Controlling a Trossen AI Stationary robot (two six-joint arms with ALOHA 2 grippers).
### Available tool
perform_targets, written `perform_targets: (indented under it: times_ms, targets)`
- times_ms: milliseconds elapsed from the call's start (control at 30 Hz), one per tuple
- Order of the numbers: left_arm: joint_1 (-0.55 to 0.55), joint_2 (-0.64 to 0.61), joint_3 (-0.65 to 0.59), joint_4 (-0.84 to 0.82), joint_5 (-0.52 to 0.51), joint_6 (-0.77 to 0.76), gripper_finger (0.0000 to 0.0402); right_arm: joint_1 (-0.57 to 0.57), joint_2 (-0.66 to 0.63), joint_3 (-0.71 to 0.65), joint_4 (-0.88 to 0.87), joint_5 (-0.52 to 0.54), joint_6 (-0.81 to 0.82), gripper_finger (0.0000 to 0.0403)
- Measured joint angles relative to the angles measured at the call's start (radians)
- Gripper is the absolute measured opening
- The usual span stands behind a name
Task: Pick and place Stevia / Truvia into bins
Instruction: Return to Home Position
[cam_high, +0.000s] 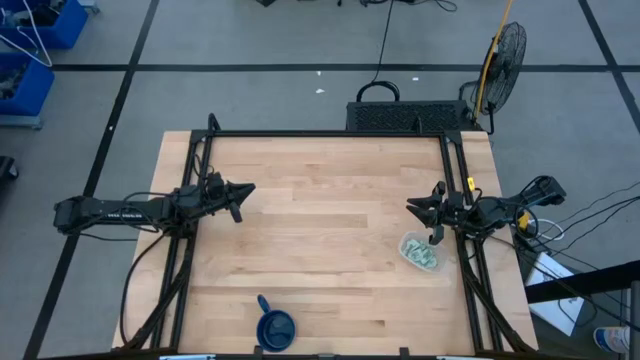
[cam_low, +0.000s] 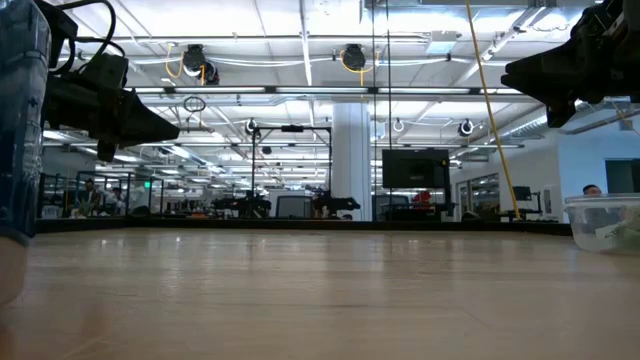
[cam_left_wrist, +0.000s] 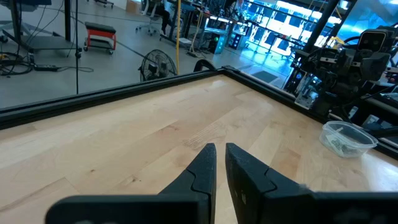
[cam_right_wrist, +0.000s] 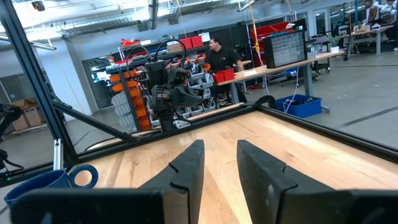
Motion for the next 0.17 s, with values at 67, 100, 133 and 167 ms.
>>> perform_targets:
  times_ms: [67,100,133,167]
  targets:
    - [0.0,0.0,0.0,0.0,0.0,0.0,0.004,0.0,0.0,0.0,0.0,0.0,0.0,0.0089]
    - [0.0,0.0,0.0,0.0,0.0,0.0,0.004,0.0,0.0,0.0,0.0,0.0,0.0,0.0089]
    - [0.0,0.0,0.0,0.0,0.0,0.0,0.004,0.0,0.0,0.0,0.0,0.0,0.0,0.0089]
    - [0.0,0.0,0.0,0.0,0.0,0.0,0.004,0.0,0.0,0.0,0.0,0.0,0.0,0.0089]
